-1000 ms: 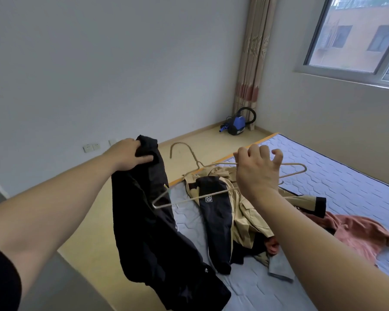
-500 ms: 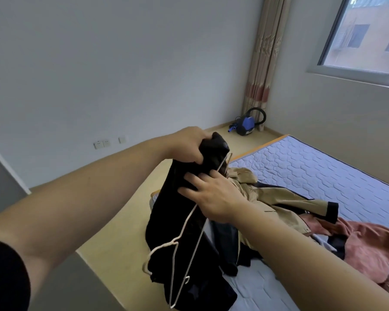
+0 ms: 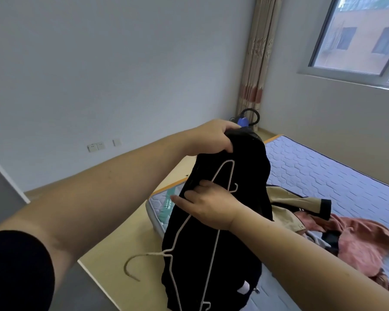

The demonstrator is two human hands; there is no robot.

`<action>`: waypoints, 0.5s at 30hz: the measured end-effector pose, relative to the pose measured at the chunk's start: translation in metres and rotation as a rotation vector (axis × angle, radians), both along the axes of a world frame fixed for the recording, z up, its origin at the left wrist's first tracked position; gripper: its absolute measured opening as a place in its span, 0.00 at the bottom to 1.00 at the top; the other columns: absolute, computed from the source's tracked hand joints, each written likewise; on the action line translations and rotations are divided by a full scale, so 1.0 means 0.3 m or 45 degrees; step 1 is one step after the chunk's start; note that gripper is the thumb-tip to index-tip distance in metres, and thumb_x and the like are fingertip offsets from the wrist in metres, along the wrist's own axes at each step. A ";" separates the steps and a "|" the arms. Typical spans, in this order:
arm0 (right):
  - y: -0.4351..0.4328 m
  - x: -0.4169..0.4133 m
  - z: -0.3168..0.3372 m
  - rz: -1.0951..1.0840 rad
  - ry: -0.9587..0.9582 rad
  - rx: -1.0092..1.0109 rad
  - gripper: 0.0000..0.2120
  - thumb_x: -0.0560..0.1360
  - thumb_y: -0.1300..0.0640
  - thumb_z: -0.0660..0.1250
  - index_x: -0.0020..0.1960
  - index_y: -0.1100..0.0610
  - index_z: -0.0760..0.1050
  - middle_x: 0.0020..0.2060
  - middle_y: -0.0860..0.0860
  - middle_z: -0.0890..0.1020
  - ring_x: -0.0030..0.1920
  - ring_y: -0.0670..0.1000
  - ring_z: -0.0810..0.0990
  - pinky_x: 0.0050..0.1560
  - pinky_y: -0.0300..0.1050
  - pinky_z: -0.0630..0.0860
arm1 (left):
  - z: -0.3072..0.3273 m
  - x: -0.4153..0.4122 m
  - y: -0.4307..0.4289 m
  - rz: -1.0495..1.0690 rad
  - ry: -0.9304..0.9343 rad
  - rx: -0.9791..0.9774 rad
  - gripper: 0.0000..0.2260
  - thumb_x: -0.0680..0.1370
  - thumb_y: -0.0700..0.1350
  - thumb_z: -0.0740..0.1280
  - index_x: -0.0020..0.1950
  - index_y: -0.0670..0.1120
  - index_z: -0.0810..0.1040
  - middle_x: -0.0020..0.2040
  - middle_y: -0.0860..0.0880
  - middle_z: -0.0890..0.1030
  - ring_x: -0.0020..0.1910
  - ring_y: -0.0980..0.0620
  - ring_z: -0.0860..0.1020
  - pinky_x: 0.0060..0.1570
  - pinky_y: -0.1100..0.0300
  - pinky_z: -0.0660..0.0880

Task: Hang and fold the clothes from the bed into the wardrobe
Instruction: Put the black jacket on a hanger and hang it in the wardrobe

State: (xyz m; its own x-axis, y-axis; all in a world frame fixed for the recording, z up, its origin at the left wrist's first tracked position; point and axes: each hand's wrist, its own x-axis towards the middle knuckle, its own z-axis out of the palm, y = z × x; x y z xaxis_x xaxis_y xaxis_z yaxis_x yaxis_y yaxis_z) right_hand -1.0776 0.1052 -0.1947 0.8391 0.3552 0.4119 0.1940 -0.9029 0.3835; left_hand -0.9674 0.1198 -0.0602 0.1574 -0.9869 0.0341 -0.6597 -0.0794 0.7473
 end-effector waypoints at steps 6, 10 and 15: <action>0.018 -0.005 0.000 -0.130 0.326 0.099 0.03 0.69 0.58 0.70 0.40 0.56 0.76 0.28 0.51 0.75 0.29 0.55 0.73 0.40 0.46 0.71 | 0.010 -0.066 -0.021 -0.149 -0.143 -0.056 0.21 0.74 0.31 0.67 0.57 0.56 0.83 0.51 0.50 0.85 0.50 0.54 0.83 0.49 0.58 0.82; -0.006 -0.021 0.030 -0.296 0.349 0.109 0.14 0.72 0.59 0.64 0.57 0.58 0.78 0.32 0.53 0.78 0.31 0.56 0.75 0.33 0.44 0.68 | 0.021 -0.102 0.003 -0.392 -0.441 0.155 0.21 0.71 0.34 0.67 0.49 0.62 0.82 0.43 0.59 0.84 0.46 0.58 0.81 0.50 0.55 0.80; -0.001 -0.006 0.015 -0.601 0.164 0.029 0.29 0.75 0.56 0.49 0.72 0.53 0.75 0.30 0.50 0.72 0.25 0.50 0.49 0.29 0.41 0.44 | 0.030 -0.157 0.042 -0.486 -0.847 0.315 0.23 0.68 0.40 0.62 0.54 0.65 0.81 0.42 0.60 0.82 0.44 0.55 0.80 0.47 0.50 0.80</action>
State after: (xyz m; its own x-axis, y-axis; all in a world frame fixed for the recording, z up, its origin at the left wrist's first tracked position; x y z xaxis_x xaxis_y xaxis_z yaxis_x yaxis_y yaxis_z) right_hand -1.0794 0.1051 -0.1900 0.9511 -0.0844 0.2971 -0.1940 -0.9117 0.3621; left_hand -1.0144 0.1323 -0.0512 -0.1686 -0.9597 -0.2248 -0.9754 0.1296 0.1782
